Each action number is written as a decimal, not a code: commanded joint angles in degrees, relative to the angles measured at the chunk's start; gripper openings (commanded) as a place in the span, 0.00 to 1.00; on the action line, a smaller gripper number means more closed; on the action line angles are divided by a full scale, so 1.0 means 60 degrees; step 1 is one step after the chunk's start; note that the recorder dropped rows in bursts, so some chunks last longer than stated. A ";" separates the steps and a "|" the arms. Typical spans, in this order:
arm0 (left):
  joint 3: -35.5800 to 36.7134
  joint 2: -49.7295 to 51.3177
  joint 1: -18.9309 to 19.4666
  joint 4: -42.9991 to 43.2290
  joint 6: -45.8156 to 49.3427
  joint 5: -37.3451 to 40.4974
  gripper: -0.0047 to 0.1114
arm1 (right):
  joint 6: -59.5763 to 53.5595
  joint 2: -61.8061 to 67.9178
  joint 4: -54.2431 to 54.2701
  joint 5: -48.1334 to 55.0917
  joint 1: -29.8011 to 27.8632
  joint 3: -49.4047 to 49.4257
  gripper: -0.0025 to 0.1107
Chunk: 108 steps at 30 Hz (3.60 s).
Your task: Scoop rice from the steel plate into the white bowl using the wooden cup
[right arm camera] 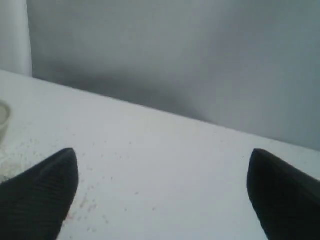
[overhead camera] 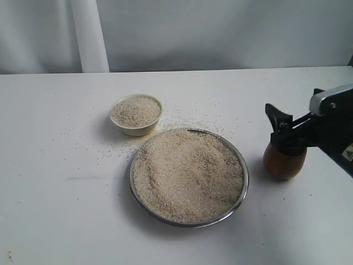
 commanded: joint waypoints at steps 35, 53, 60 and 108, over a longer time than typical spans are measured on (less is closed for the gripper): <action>0.0016 -0.0024 -0.0025 0.0004 -0.0037 -0.0055 0.04 | 0.2065 -0.9785 -0.0271 0.5300 0.0205 0.0096 0.02; 0.0016 -0.0024 -0.0025 0.0004 -0.0037 -0.0055 0.04 | 0.1562 -1.0795 -0.0012 0.5909 -0.0063 0.0096 0.02; 0.0016 -0.0024 -0.0025 0.0004 -0.0037 -0.0055 0.04 | 0.1166 -1.1836 -0.0040 0.7759 -0.0893 0.0096 0.02; 0.0016 -0.0024 -0.0025 0.0004 -0.0037 -0.0055 0.04 | 0.0976 -1.5395 0.0812 1.2650 -0.2182 0.3622 0.02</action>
